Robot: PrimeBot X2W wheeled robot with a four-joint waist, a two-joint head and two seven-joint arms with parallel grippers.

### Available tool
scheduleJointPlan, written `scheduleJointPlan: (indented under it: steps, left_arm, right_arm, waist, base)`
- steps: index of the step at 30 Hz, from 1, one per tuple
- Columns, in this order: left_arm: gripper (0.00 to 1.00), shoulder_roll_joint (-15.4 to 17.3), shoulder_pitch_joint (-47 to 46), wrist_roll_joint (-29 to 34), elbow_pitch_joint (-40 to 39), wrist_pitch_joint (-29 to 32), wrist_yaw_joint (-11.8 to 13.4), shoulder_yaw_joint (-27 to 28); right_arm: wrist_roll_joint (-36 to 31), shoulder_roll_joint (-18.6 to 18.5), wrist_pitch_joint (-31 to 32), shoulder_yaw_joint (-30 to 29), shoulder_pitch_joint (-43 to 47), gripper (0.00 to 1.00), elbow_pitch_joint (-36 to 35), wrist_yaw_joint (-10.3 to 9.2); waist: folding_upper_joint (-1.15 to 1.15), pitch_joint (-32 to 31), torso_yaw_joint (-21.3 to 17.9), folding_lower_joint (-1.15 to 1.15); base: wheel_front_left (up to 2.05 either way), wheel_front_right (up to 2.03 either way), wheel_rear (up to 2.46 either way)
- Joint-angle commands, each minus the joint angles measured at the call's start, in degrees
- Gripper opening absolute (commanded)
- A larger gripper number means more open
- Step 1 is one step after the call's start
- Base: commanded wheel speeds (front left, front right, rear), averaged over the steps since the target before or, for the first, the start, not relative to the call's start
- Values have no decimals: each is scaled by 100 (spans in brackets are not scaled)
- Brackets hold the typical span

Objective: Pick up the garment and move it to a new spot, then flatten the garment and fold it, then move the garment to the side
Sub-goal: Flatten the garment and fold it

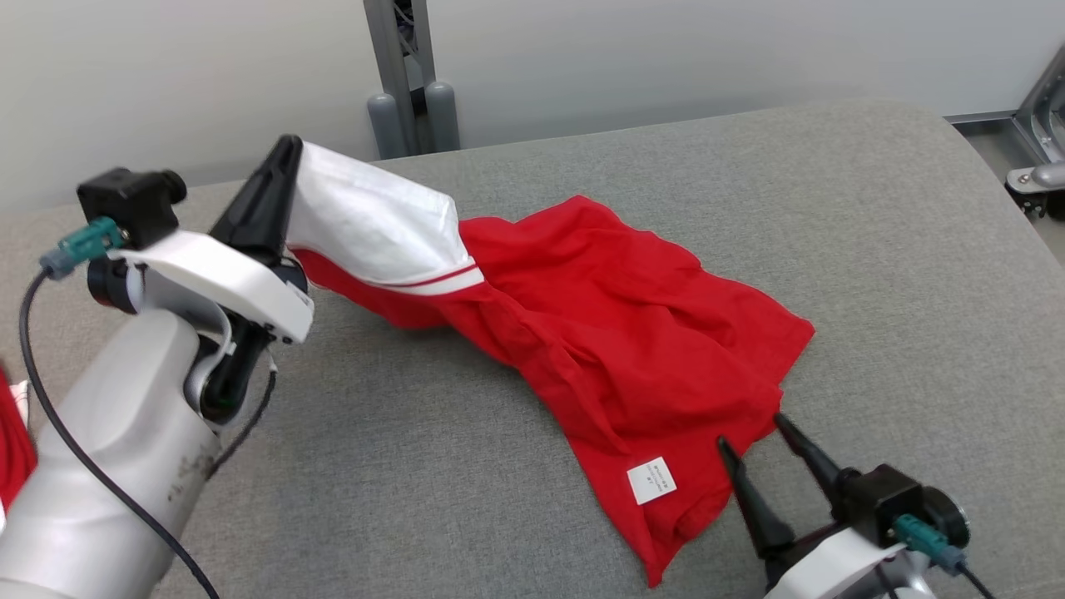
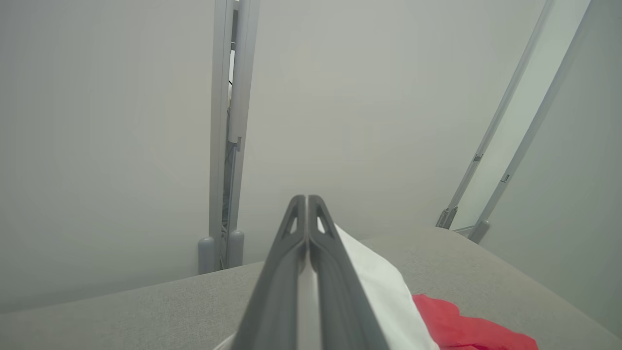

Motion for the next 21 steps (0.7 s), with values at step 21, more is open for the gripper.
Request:
scheduleJointPlan:
  steps: [21]
  left_arm:
    - [0,-389,625,576,-240,-19,-5,538]
  right_arm:
    - [1623,-909,-8,2995,-218,100,449,-3]
  waist:
    - [0,13,101,0]
  base:
    - [0,0,0]
